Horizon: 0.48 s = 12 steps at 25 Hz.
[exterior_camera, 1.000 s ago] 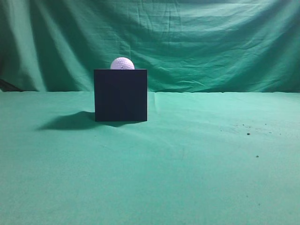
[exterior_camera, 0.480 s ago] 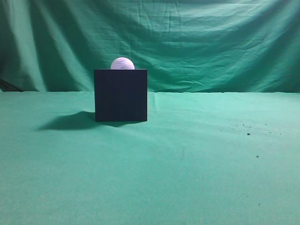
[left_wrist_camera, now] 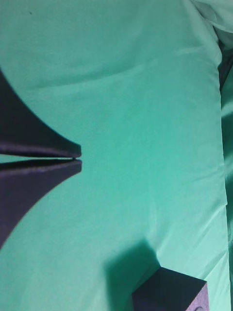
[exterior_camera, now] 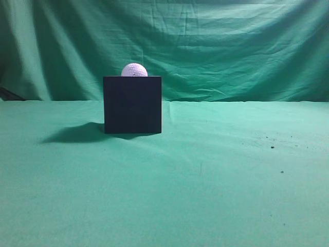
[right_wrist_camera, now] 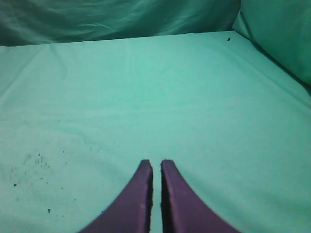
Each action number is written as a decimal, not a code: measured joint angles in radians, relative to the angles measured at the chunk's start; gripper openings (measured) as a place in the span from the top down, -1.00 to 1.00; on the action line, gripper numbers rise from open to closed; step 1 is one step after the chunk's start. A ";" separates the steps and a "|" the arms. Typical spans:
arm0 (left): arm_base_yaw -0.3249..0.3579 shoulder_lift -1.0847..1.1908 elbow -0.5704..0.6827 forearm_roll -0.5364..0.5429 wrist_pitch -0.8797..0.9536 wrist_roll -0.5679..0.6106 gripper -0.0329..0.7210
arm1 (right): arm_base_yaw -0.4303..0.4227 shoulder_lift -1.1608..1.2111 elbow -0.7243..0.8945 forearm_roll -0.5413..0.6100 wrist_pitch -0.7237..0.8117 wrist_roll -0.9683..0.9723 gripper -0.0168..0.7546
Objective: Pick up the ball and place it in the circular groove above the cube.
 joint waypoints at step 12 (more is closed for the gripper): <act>0.000 0.000 0.000 0.000 0.000 0.000 0.91 | -0.002 0.000 0.000 0.000 0.018 -0.005 0.96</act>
